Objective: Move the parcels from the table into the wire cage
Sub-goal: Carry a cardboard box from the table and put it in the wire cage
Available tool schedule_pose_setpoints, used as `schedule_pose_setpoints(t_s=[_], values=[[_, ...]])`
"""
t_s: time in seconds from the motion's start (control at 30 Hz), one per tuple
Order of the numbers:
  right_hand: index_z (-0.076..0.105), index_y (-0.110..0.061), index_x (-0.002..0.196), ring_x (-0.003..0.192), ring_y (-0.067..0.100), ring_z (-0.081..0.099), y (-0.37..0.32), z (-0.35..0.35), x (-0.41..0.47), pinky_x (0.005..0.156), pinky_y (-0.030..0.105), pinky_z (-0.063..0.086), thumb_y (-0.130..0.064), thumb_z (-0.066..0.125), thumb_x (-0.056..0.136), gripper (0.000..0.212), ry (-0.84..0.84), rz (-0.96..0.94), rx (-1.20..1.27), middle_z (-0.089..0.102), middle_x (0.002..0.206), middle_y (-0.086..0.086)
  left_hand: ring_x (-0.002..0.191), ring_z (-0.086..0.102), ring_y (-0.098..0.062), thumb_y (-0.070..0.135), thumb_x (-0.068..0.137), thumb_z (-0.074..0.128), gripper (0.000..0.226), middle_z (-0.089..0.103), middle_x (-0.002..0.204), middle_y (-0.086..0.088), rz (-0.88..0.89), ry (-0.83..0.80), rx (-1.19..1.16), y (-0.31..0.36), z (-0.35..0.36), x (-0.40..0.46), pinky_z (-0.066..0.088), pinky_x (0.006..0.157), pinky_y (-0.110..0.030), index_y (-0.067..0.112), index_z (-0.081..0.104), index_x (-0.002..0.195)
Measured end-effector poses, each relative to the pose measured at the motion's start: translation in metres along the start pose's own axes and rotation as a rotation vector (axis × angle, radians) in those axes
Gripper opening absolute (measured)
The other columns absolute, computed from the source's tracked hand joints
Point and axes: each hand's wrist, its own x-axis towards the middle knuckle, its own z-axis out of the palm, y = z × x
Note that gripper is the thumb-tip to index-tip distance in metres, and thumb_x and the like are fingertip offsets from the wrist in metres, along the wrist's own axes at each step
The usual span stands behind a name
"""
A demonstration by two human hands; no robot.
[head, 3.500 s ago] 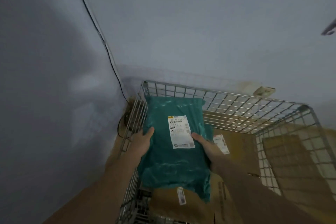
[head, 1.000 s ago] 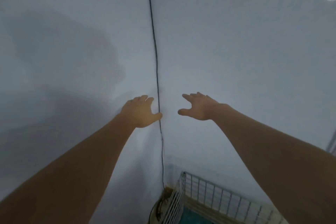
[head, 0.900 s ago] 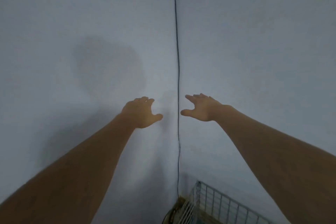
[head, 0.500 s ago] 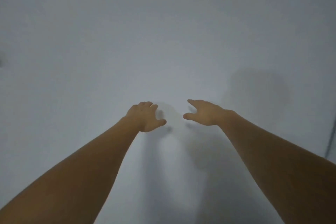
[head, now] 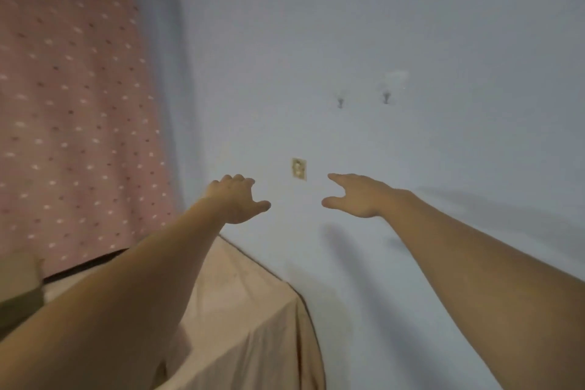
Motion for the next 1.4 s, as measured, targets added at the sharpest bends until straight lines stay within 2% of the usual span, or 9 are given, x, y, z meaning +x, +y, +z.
schedule_pose_setpoints(t_s=[0.2, 0.47, 0.7, 0.83, 0.93, 1.03, 1.23, 1.3, 1.4], values=[[0.015, -0.034, 0.166, 0.157, 0.025, 0.025, -0.09, 0.029, 0.081, 0.122, 0.046, 0.03, -0.07, 0.05, 0.096, 0.086, -0.05, -0.252, 0.007, 0.02, 0.173, 0.0, 0.152, 0.032, -0.028, 0.073, 0.094, 0.047, 0.087, 0.031, 0.168, -0.004, -0.25, -0.008, 0.003, -0.101, 0.012, -0.023, 0.029, 0.121, -0.048, 0.022, 0.029, 0.162], [0.015, -0.028, 0.167, 0.158, 0.026, 0.024, -0.19, 0.07, 0.154, 0.125, 0.047, 0.027, -0.068, 0.05, 0.097, 0.088, -0.132, -0.579, -0.022, 0.02, 0.174, 0.003, 0.152, 0.032, -0.03, 0.072, 0.095, 0.047, 0.085, 0.031, 0.168, -0.003, -0.579, -0.008, 0.025, -0.181, 0.021, -0.072, 0.029, 0.122, -0.05, 0.024, 0.028, 0.163], [0.016, -0.032, 0.166, 0.156, 0.027, 0.028, -0.282, 0.127, 0.189, 0.124, 0.05, 0.031, -0.078, 0.048, 0.091, 0.094, -0.207, -0.751, -0.013, 0.021, 0.173, 0.0, 0.15, 0.036, -0.028, 0.076, 0.092, 0.046, 0.086, 0.036, 0.165, -0.003, -0.741, -0.046, 0.06, -0.246, 0.04, -0.107, 0.034, 0.119, -0.049, 0.025, 0.034, 0.16], [0.017, -0.031, 0.167, 0.157, 0.028, 0.027, -0.327, 0.157, 0.213, 0.124, 0.051, 0.029, -0.076, 0.048, 0.093, 0.091, -0.236, -0.771, -0.023, 0.02, 0.174, 0.0, 0.143, 0.042, -0.027, 0.068, 0.096, 0.05, 0.072, 0.046, 0.157, -0.004, -0.761, -0.074, 0.063, -0.282, 0.059, -0.107, 0.036, 0.114, -0.046, 0.022, 0.046, 0.151], [0.017, -0.03, 0.167, 0.157, 0.028, 0.026, -0.354, 0.18, 0.236, 0.125, 0.05, 0.028, -0.071, 0.049, 0.096, 0.088, -0.262, -0.772, -0.023, 0.018, 0.174, 0.001, 0.147, 0.038, -0.026, 0.066, 0.097, 0.051, 0.073, 0.042, 0.161, -0.004, -0.74, -0.091, 0.055, -0.31, 0.075, -0.093, 0.033, 0.117, -0.045, 0.02, 0.044, 0.153], [0.018, -0.032, 0.166, 0.156, 0.029, 0.028, -0.37, 0.206, 0.263, 0.124, 0.052, 0.03, -0.076, 0.047, 0.091, 0.091, -0.293, -0.756, -0.01, 0.02, 0.173, 0.0, 0.148, 0.038, -0.026, 0.068, 0.096, 0.05, 0.074, 0.041, 0.162, -0.004, -0.7, -0.105, 0.066, -0.337, 0.097, -0.065, 0.034, 0.118, -0.047, 0.021, 0.045, 0.153], [0.026, -0.031, 0.165, 0.153, 0.025, 0.035, -0.364, 0.267, 0.317, 0.121, 0.044, 0.033, -0.077, 0.043, 0.084, 0.094, -0.328, -0.716, -0.068, 0.029, 0.171, -0.002, 0.145, 0.04, -0.03, 0.067, 0.097, 0.047, 0.077, 0.042, 0.16, -0.005, -0.616, -0.192, 0.081, -0.363, 0.152, -0.01, 0.036, 0.117, -0.047, 0.02, 0.038, 0.157], [0.024, -0.029, 0.166, 0.156, 0.024, 0.029, -0.358, 0.294, 0.335, 0.125, 0.044, 0.027, -0.082, 0.041, 0.081, 0.102, -0.357, -0.687, -0.065, 0.023, 0.173, -0.002, 0.145, 0.041, -0.03, 0.064, 0.097, 0.048, 0.076, 0.042, 0.16, -0.005, -0.609, -0.244, 0.048, -0.368, 0.177, 0.003, 0.038, 0.116, -0.047, 0.018, 0.038, 0.157], [0.023, -0.022, 0.166, 0.156, 0.028, 0.028, -0.352, 0.336, 0.351, 0.126, 0.047, 0.026, -0.069, 0.047, 0.097, 0.087, -0.479, -0.654, -0.083, 0.023, 0.172, 0.004, 0.145, 0.041, -0.029, 0.058, 0.1, 0.051, 0.072, 0.042, 0.16, -0.006, -0.597, -0.326, -0.023, -0.37, 0.225, 0.016, 0.041, 0.114, -0.047, 0.016, 0.037, 0.157]])
